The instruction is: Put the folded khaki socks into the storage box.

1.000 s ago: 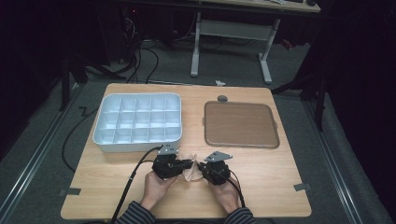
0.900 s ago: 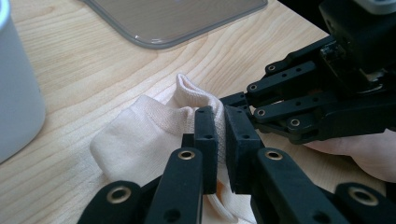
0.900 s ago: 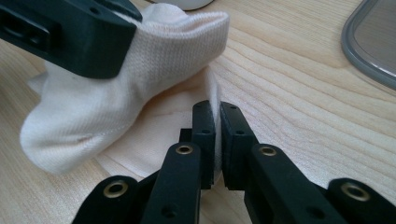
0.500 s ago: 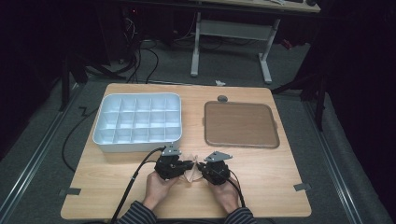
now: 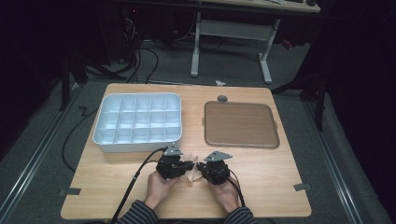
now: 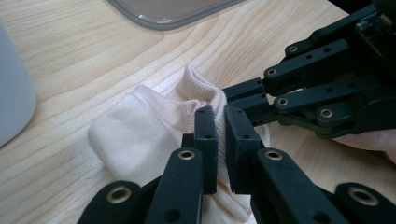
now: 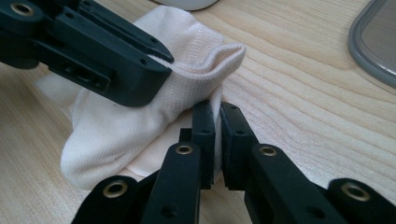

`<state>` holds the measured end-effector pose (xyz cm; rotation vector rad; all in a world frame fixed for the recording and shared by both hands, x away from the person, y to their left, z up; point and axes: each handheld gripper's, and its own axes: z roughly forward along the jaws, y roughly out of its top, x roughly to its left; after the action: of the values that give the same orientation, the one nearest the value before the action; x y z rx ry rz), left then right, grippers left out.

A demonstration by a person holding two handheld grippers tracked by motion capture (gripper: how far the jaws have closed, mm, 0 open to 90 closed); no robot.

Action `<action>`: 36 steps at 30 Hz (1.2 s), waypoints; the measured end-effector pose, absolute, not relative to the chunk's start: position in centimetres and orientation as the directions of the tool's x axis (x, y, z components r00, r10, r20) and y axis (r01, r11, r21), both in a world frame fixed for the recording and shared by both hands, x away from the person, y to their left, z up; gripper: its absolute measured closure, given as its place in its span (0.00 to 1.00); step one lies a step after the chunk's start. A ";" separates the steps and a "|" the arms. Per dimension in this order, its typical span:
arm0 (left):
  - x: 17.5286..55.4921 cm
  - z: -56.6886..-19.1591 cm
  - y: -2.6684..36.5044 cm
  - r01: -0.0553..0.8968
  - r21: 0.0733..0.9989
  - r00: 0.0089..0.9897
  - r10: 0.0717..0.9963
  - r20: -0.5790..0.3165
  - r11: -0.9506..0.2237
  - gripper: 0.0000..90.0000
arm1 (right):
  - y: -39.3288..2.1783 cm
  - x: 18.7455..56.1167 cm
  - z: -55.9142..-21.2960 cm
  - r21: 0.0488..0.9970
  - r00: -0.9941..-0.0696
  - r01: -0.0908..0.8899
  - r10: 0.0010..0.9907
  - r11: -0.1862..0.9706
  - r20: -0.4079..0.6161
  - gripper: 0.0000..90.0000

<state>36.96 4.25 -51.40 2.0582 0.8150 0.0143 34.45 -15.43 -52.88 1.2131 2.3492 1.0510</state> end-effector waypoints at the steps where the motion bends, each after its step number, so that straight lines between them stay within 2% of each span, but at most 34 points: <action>1: 37.0 -51.4 4.2 0.543 0.748 0.782 0.554 -0.284 -0.383 0.94 | -15.4 34.5 -52.9 0.722 -0.602 0.579 0.796 0.379 0.065 0.95; 17: 37.0 -52.1 4.0 0.547 0.733 0.781 0.562 -0.272 -0.405 0.93 | -15.5 34.5 -52.9 0.722 -0.602 0.580 0.795 0.378 0.068 0.94; 20: 36.9 -52.0 4.1 0.552 0.736 0.781 0.553 -0.291 -0.392 0.92 | -15.5 34.5 -52.9 0.723 -0.598 0.583 0.799 0.372 0.071 0.94; 27: 36.7 -51.3 4.6 0.539 0.757 0.788 0.538 -0.299 -0.369 0.81 | -15.7 34.5 -52.8 0.730 -0.590 0.585 0.803 0.353 0.085 0.86; 36: 36.3 -50.1 5.5 0.528 0.784 0.789 0.530 -0.310 -0.327 0.72 | -16.5 33.9 -51.7 0.758 -0.577 0.570 0.811 0.317 0.095 0.86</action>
<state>36.27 5.49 -50.08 1.9865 0.7917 0.0026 33.86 -16.51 -51.74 1.2422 2.2850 1.1237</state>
